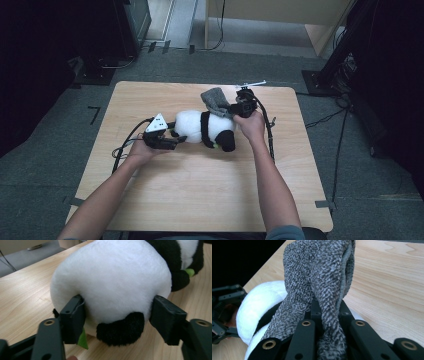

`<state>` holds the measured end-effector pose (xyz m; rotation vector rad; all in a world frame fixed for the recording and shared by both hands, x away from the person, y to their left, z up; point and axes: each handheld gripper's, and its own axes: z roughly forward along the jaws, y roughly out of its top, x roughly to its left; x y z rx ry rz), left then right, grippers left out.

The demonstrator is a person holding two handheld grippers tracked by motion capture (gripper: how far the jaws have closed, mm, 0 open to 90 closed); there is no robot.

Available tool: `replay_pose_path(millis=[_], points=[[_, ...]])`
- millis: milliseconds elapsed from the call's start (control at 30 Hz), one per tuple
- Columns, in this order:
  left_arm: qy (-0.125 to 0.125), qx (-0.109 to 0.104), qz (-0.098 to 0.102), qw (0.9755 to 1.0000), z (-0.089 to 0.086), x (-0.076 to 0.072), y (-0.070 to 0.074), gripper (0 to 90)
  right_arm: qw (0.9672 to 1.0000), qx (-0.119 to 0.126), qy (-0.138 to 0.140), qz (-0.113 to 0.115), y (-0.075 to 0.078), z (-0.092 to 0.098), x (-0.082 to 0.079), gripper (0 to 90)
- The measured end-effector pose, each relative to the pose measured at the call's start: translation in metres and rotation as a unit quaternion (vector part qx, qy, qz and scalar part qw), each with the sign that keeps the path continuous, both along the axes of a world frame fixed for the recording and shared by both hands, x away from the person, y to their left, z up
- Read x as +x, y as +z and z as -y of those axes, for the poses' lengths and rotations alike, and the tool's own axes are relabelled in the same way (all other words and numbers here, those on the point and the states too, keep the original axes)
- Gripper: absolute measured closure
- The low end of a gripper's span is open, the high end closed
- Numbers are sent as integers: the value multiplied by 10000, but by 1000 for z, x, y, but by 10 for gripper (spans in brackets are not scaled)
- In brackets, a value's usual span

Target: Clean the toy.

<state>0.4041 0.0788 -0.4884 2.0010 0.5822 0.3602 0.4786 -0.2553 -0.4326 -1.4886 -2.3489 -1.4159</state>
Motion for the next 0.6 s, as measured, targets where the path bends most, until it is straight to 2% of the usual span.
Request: replay_pose_path(millis=[100, 167, 233, 267, 300, 400, 467, 500, 533, 600], points=[[104, 46, -52, 9999, 3, -2, 1, 477, 9999, 141, -70, -25, 0, 4, 0, 811], [68, 82, -214, 9997, 4, -4, 3, 565, 9995, 285, -98, -71, 2, 6, -1, 809], [72, 93, -411, 9991, 4, -5, 5, 605, 9995, 314, -88, -60, 6, 6, -3, 809], [72, 93, -411, 9991, 4, -5, 5, 620, 9995, 294, -97, -54, 8, 6, -4, 810], [82, -22, -691, 9976, 3, -4, 8, 630, 9994, 321, -126, -60, 11, 6, -5, 810], [16, -115, -963, 9953, 4, -10, 17, 655, 9983, 516, -251, -45, 21, 10, -10, 811], [2, -248, -1320, 9909, 5, -14, 28, 659, 9983, 526, -252, 72, 31, 13, -17, 811], [-25, -349, -1577, 9869, 4, -15, 34, 659, 9982, 532, -230, 133, 38, 14, -21, 811], [-26, -341, -1670, 9854, 4, -18, 39, 658, 9981, 549, -191, 202, 44, 15, -27, 811], [-12, -302, -1689, 9852, 7, -25, 44, 654, 9977, 572, -73, 344, 57, 16, -39, 811]])
